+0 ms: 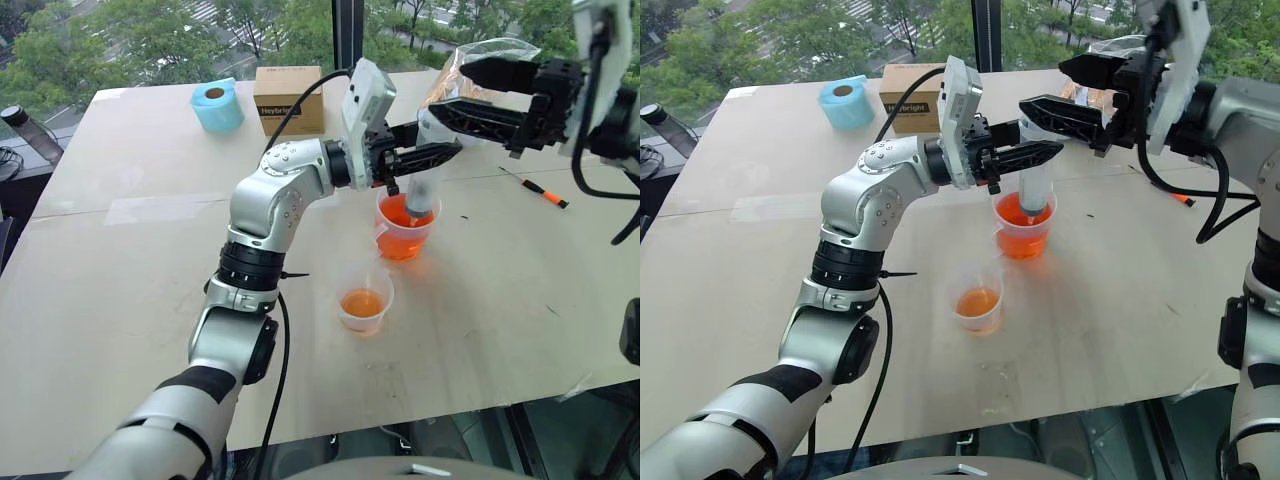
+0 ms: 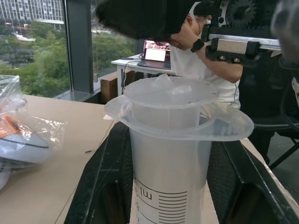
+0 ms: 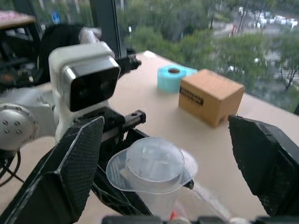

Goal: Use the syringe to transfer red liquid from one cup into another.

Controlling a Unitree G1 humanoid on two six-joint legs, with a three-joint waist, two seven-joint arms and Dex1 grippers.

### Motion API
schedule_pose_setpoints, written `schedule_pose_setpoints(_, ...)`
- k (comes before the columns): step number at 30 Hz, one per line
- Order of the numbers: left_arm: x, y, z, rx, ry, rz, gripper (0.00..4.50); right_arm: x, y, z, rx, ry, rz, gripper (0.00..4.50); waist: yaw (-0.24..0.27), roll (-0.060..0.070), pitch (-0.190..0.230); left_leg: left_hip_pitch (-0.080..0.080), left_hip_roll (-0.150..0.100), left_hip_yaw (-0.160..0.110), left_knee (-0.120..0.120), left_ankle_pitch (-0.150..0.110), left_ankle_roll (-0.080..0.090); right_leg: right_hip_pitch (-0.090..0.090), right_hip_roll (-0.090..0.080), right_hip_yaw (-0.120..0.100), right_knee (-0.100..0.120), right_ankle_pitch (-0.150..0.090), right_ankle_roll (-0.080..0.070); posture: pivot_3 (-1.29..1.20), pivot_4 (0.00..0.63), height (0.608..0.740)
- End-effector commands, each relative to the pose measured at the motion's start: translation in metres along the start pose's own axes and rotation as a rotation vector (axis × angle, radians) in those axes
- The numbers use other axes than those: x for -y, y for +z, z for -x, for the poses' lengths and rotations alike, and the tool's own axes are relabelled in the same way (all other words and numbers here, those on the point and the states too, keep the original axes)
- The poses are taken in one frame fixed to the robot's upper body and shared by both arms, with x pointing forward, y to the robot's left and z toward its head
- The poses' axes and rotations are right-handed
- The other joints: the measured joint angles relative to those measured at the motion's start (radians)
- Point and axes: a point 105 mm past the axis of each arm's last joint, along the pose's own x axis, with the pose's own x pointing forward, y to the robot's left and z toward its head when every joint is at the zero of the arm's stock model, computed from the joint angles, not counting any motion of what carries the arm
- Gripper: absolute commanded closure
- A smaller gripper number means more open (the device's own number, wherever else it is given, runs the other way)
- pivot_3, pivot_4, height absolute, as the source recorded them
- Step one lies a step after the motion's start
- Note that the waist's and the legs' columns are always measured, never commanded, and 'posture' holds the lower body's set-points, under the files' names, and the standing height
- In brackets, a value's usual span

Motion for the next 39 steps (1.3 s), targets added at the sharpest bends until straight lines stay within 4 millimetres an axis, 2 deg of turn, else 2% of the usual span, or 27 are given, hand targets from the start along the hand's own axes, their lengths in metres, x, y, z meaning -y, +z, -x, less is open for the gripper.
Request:
schedule_pose_setpoints(1, 0.002, 0.011, -0.004, 0.019, -0.018, -0.065, 3.01, -0.002, 0.001, 0.005, -0.095, 0.017, 0.016, 0.0, 0.003, 0.0, 0.0, 0.0, 0.0, 0.0, 0.0, 0.0, 0.0, 0.0, 0.0, 0.0, 0.0, 0.0, 0.0, 0.0, 0.15, 0.74)
schedule_pose_setpoints(4, 0.002, 0.01, -0.005, 0.017, -0.02, -0.077, 3.01, 0.0, -0.003, 0.006, -0.133, 0.021, -0.013, 0.0, 0.002, 0.0, 0.0, -0.001, 0.0, 0.0, 0.0, 0.0, 0.0, 0.0, 0.0, 0.0, 0.0, 0.0, 0.0, 0.0, 0.15, 0.74)
schedule_pose_setpoints(6, 0.0, 0.01, -0.005, 0.022, -0.014, -0.081, 3.01, 0.003, -0.005, 0.006, -0.151, 0.015, -0.03, 0.56, 0.002, 0.0, 0.0, -0.001, 0.0, 0.0, 0.0, 0.0, 0.0, 0.0, 0.0, 0.0, 0.0, 0.0, 0.0, 0.0, 0.15, 0.74)
schedule_pose_setpoints(9, -0.001, 0.01, -0.006, 0.024, -0.011, -0.087, 3.01, 0.004, -0.005, 0.004, -0.152, 0.018, -0.047, 1.79, 0.002, 0.0, 0.0, -0.001, 0.0, 0.0, 0.0, 0.0, 0.0, 0.0, 0.0, 0.0, 0.0, 0.0, 0.0, 0.0, 0.15, 0.74)
schedule_pose_setpoints(10, -0.001, 0.01, -0.006, 0.024, -0.012, -0.088, 3.01, 0.005, -0.005, 0.003, -0.149, 0.019, -0.051, 2.44, 0.001, 0.0, 0.0, -0.001, 0.0, 0.0, 0.0, 0.0, 0.0, 0.0, 0.0, 0.0, 0.0, 0.0, 0.0, 0.0, 0.15, 0.74)
schedule_pose_setpoints(12, -0.001, 0.008, -0.006, 0.023, -0.013, -0.09, 3.01, 0.006, -0.004, 0.002, -0.145, 0.019, -0.058, 3.24, 0.001, 0.0, 0.0, -0.001, 0.0, 0.0, -0.001, 0.0, 0.0, 0.0, 0.0, 0.0, 0.0, 0.0, 0.0, 0.0, 0.15, 0.74)
schedule_pose_setpoints(13, 0.0, 0.008, -0.006, 0.023, -0.013, -0.09, 3.01, 0.006, -0.005, 0.002, -0.149, 0.02, -0.056, 3.81, 0.001, 0.0, 0.0, -0.001, 0.0, 0.0, -0.001, 0.0, 0.0, 0.0, 0.0, 0.0, 0.0, 0.0, 0.0, 0.0, 0.15, 0.74)
schedule_pose_setpoints(15, 0.0, 0.008, -0.007, 0.023, -0.014, -0.091, 3.01, 0.005, -0.006, 0.002, -0.159, 0.025, -0.05, 4.43, 0.002, 0.0, 0.0, -0.001, 0.0, 0.0, -0.001, 0.0, 0.0, 0.0, 0.0, 0.0, 0.0, 0.0, 0.0, 0.0, 0.15, 0.74)
schedule_pose_setpoints(24, -0.001, 0.008, -0.008, 0.025, -0.02, -0.099, 3.01, 0.001, -0.008, 0.002, -0.178, 0.051, -0.055, 4.43, 0.001, 0.0, 0.0, -0.001, 0.0, 0.0, -0.001, 0.0, 0.0, 0.0, 0.0, 0.0, 0.0, 0.0, 0.0, 0.0, 0.15, 0.74)
schedule_pose_setpoints(27, 0.0, 0.007, -0.008, 0.024, -0.021, -0.101, 3.01, -0.001, -0.009, 0.003, -0.189, 0.066, -0.059, 3.83, 0.001, 0.0, 0.0, -0.001, 0.0, 0.0, -0.001, 0.0, 0.0, 0.0, 0.0, 0.0, 0.0, 0.0, 0.0, 0.0, 0.15, 0.74)
schedule_pose_setpoints(32, 0.0, 0.007, -0.009, 0.025, -0.019, -0.108, 3.01, -0.001, -0.012, 0.002, -0.203, 0.064, -0.062, 3.83, 0.001, 0.0, 0.0, -0.001, 0.0, 0.0, -0.001, 0.0, 0.0, 0.0, 0.0, 0.0, 0.0, 0.0, 0.0, 0.0, 0.15, 0.74)
schedule_pose_setpoints(34, 0.0, 0.007, -0.01, 0.026, -0.019, -0.109, 3.01, 0.001, -0.014, 0.001, -0.21, 0.054, -0.057, 2.91, 0.001, 0.0, 0.0, -0.001, 0.0, 0.0, -0.001, 0.0, 0.0, 0.0, 0.0, 0.0, 0.0, 0.0, 0.0, 0.0, 0.15, 0.74)
schedule_pose_setpoints(36, 0.001, 0.007, -0.01, 0.027, -0.02, -0.11, 3.01, 0.001, -0.014, 0.001, -0.215, 0.052, -0.054, 2.18, 0.001, 0.0, 0.0, -0.001, 0.0, 0.0, -0.001, 0.0, 0.0, 0.0, 0.0, 0.0, 0.0, 0.0, 0.0, 0.0, 0.15, 0.74)
schedule_pose_setpoints(39, 0.0, 0.006, -0.01, 0.024, -0.016, -0.112, 3.01, 0.001, -0.016, 0.0, -0.223, 0.052, -0.044, 2.18, 0.002, 0.0, 0.0, -0.001, 0.0, 0.0, -0.001, 0.0, 0.0, 0.0, 0.0, 0.0, 0.0, 0.0, 0.0, 0.0, 0.15, 0.74)
